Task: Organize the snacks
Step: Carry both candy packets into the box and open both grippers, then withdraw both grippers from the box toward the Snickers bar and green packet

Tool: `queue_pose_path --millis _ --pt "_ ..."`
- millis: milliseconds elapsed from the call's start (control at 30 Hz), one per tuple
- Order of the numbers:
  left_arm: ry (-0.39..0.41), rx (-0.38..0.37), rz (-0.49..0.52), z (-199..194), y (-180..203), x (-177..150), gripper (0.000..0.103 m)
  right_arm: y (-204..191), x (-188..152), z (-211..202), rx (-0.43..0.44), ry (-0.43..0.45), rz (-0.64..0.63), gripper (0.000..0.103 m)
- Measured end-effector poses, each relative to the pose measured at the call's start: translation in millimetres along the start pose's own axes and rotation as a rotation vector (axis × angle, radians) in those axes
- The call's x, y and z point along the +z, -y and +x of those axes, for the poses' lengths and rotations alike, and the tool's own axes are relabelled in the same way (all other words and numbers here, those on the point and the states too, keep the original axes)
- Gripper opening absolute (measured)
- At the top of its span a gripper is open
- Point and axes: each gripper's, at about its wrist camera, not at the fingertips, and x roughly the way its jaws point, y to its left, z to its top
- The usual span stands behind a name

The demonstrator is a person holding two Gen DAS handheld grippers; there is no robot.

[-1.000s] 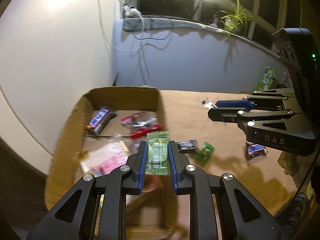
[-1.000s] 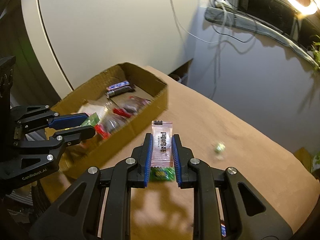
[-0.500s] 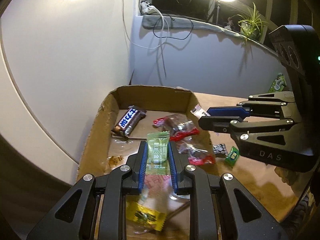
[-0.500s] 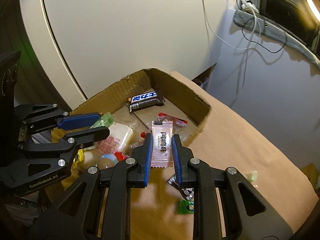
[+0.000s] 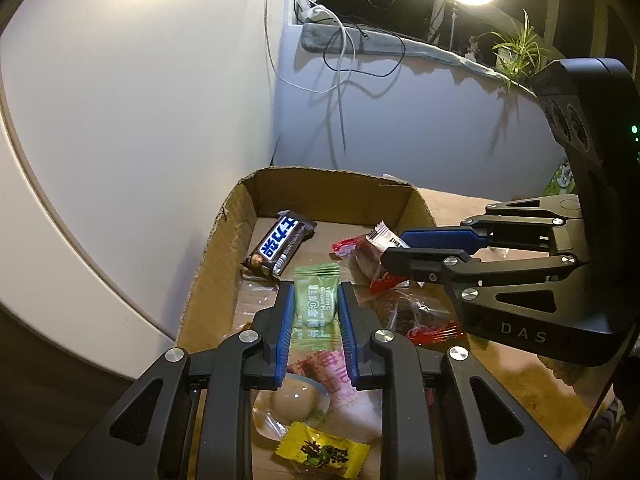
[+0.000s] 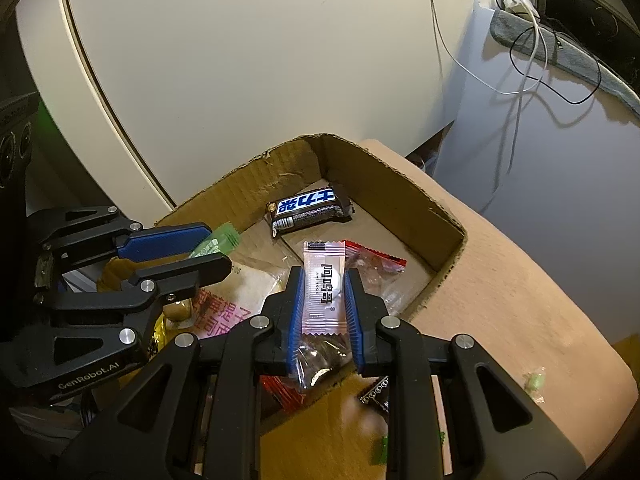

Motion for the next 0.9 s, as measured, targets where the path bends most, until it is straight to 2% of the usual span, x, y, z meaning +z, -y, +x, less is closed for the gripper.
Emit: queue_pose_path --millis 133,200,233,267,300,367,400,567,700,900 --pt "-0.001 0.002 -0.002 0.6 -1.0 0.7 0.023 -1.2 1.0 2.7 0.001 -0.003 -0.002 0.021" --pt "0.001 0.003 -0.003 0.1 -1.3 0.8 0.036 -0.1 1.7 3.2 0.0 -0.006 0.0 0.022" --pt "0.002 0.004 -0.003 -0.4 -1.3 0.6 0.037 0.2 2.0 3.1 0.0 -0.006 0.002 0.022" --pt "0.002 0.004 -0.002 -0.7 -1.2 0.3 0.038 0.8 2.6 3.7 -0.002 -0.005 0.006 0.027" --pt "0.002 0.005 -0.001 -0.8 -1.1 0.0 0.04 1.3 2.8 3.9 -0.002 -0.004 0.007 0.038" --pt "0.003 0.006 0.0 -0.8 -1.2 -0.1 0.046 1.7 3.0 2.1 -0.012 0.006 0.009 0.052" --pt "0.002 0.007 0.0 -1.1 -1.2 -0.4 0.047 1.7 3.2 1.3 -0.016 0.01 0.008 0.055" --pt "0.005 0.015 -0.002 -2.1 -1.8 -0.7 0.055 3.6 3.3 -1.4 -0.026 0.009 0.008 0.058" --pt "0.009 0.016 0.0 -4.6 -0.6 -0.4 0.056 6.9 0.7 -7.0 -0.037 0.014 0.018 0.069" --pt "0.025 0.009 0.0 -15.7 7.2 -1.2 0.056 14.9 -6.7 -25.1 -0.037 0.034 0.051 0.069"
